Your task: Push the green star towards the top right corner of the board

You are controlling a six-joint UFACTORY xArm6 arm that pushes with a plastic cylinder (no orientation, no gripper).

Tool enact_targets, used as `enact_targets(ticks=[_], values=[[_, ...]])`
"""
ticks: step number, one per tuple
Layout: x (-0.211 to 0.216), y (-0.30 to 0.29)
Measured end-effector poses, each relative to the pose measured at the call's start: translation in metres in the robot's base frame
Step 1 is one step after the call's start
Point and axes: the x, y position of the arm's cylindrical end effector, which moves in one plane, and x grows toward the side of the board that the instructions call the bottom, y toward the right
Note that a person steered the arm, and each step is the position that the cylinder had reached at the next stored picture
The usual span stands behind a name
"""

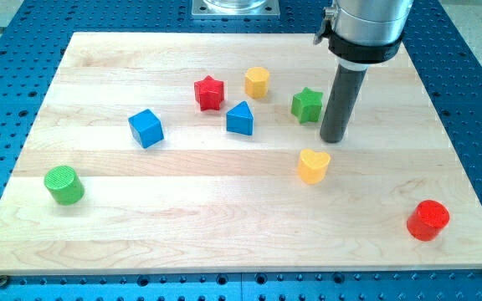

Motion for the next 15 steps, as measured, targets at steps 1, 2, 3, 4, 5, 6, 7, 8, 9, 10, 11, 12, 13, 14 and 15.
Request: enact_targets(ticks=[1, 2, 3, 4, 5, 6, 7, 8, 9, 10, 11, 12, 13, 14, 15], values=[[-0.013, -0.049], [-0.05, -0.048], [-0.112, -0.001], [-0.129, 0.023], [-0.087, -0.001], [-0.073, 0.061], [-0.096, 0.094], [-0.094, 0.117], [-0.077, 0.117], [-0.13, 0.123], [-0.136, 0.139], [-0.169, 0.133], [-0.176, 0.118], [-0.171, 0.134], [-0.122, 0.134]])
